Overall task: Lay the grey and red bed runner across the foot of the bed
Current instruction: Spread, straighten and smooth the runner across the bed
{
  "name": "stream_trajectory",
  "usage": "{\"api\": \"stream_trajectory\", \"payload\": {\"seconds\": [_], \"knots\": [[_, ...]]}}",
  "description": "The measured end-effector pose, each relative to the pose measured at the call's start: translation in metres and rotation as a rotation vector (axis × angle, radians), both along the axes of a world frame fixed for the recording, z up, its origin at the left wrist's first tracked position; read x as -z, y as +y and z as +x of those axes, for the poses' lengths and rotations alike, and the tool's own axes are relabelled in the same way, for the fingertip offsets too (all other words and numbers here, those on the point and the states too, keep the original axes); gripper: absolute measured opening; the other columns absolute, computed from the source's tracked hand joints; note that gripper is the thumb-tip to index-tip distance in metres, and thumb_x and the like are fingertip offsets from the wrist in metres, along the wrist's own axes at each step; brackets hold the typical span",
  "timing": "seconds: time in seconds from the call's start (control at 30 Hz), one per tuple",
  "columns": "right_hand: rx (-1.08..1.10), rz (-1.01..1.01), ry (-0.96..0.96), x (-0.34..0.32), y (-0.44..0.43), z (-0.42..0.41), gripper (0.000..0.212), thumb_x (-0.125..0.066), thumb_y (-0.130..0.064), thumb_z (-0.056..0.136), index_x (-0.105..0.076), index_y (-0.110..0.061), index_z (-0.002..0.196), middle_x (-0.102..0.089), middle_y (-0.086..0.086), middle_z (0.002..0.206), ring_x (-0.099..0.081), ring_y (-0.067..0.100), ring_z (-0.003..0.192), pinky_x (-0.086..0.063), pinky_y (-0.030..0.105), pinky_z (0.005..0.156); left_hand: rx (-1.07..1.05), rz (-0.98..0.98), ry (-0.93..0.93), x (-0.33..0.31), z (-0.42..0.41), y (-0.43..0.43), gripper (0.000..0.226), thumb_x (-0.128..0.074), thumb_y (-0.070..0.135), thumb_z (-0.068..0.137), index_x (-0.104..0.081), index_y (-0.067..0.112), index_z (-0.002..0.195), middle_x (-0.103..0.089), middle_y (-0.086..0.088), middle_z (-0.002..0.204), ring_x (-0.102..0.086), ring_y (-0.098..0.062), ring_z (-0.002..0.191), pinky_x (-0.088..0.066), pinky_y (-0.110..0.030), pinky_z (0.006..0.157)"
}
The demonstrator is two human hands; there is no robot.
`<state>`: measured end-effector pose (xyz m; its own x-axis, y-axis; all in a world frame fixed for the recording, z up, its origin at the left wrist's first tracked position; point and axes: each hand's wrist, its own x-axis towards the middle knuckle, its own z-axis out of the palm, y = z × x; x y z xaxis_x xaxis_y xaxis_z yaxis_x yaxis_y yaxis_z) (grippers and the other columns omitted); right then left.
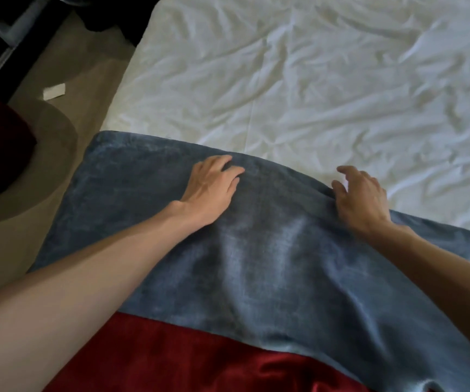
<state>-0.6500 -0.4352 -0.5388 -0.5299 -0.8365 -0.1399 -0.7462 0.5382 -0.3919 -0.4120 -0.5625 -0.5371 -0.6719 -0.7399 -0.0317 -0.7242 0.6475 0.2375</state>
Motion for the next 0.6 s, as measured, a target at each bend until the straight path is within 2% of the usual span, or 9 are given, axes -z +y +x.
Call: {"api": "stream_trajectory", "payload": {"seconds": [0.1,0.17,0.23,0.3,0.37,0.43,0.53,0.6], "knots": [[0.007,0.116,0.017,0.008,-0.005,-0.014,0.032,-0.053,-0.028,0.094,-0.055,-0.015,0.123,-0.063,0.015,0.114,-0.053,0.035,0.108,-0.036,0.043,0.092,0.046,-0.056,0.065,0.001,-0.02,-0.009,0.023,-0.044,0.016,0.097,-0.067,0.013,0.103,-0.059,-0.007,0.118,-0.05,-0.027,0.115,-0.036,-0.041,0.095],[-0.005,0.154,0.006,0.01,-0.006,-0.02,0.022,-0.055,-0.031,0.091,-0.062,-0.017,0.106,-0.065,0.01,0.101,-0.056,0.032,0.098,-0.033,0.04,0.084,0.026,-0.073,0.065,-0.001,-0.035,-0.015,0.021,-0.042,0.016,0.097,-0.063,0.016,0.09,-0.058,0.004,0.094,-0.055,-0.022,0.097,-0.036,-0.034,0.081],[-0.063,0.201,-0.037,0.01,-0.004,-0.024,0.015,-0.057,-0.033,0.09,-0.063,-0.02,0.089,-0.065,0.004,0.088,-0.057,0.028,0.087,-0.03,0.036,0.078,-0.008,-0.045,0.045,-0.002,-0.048,-0.021,0.02,-0.041,0.017,0.098,-0.058,0.018,0.087,-0.056,0.008,0.083,-0.056,-0.02,0.083,-0.037,-0.035,0.077],[-0.179,0.233,-0.013,0.011,0.001,-0.028,0.016,-0.057,-0.034,0.091,-0.06,-0.021,0.081,-0.06,0.002,0.082,-0.056,0.026,0.081,-0.033,0.034,0.074,-0.011,0.009,-0.005,-0.002,-0.059,-0.027,0.026,-0.039,0.015,0.097,-0.048,0.021,0.074,-0.05,0.009,0.069,-0.053,-0.023,0.072,-0.037,-0.039,0.077],[-0.22,0.2,0.004,0.011,0.002,-0.034,0.017,-0.054,-0.032,0.093,-0.053,-0.018,0.083,-0.053,0.001,0.079,-0.052,0.026,0.075,-0.034,0.033,0.067,0.001,0.075,-0.057,-0.003,-0.067,-0.034,0.025,-0.044,0.019,0.096,-0.05,0.023,0.072,-0.052,0.008,0.071,-0.054,-0.021,0.073,-0.037,-0.04,0.08],[-0.175,0.117,-0.015,0.009,-0.003,-0.041,0.017,-0.051,-0.03,0.095,-0.048,-0.016,0.085,-0.051,0.001,0.076,-0.046,0.024,0.066,-0.034,0.033,0.061,0.031,0.121,-0.082,-0.004,-0.072,-0.04,0.011,-0.052,0.029,0.094,-0.061,0.024,0.09,-0.06,0.007,0.088,-0.057,-0.018,0.085,-0.037,-0.04,0.085],[-0.14,0.04,-0.017,0.003,-0.021,-0.055,0.013,-0.049,-0.026,0.096,-0.048,-0.016,0.087,-0.051,0.001,0.075,-0.044,0.023,0.064,-0.034,0.033,0.061,0.082,0.147,-0.153,-0.003,-0.076,-0.048,0.024,-0.056,0.036,0.092,-0.061,0.022,0.11,-0.058,0.002,0.102,-0.053,-0.02,0.099,-0.032,-0.039,0.086],[-0.165,0.022,0.014,0.0,-0.035,-0.062,0.012,-0.049,-0.024,0.096,-0.049,-0.015,0.088,-0.054,0.004,0.08,-0.047,0.025,0.068,-0.034,0.034,0.063,0.093,0.076,-0.175,-0.001,-0.079,-0.053,0.022,-0.056,0.036,0.092,-0.063,0.021,0.106,-0.054,0.001,0.098,-0.05,-0.023,0.1,-0.029,-0.038,0.082]]}}
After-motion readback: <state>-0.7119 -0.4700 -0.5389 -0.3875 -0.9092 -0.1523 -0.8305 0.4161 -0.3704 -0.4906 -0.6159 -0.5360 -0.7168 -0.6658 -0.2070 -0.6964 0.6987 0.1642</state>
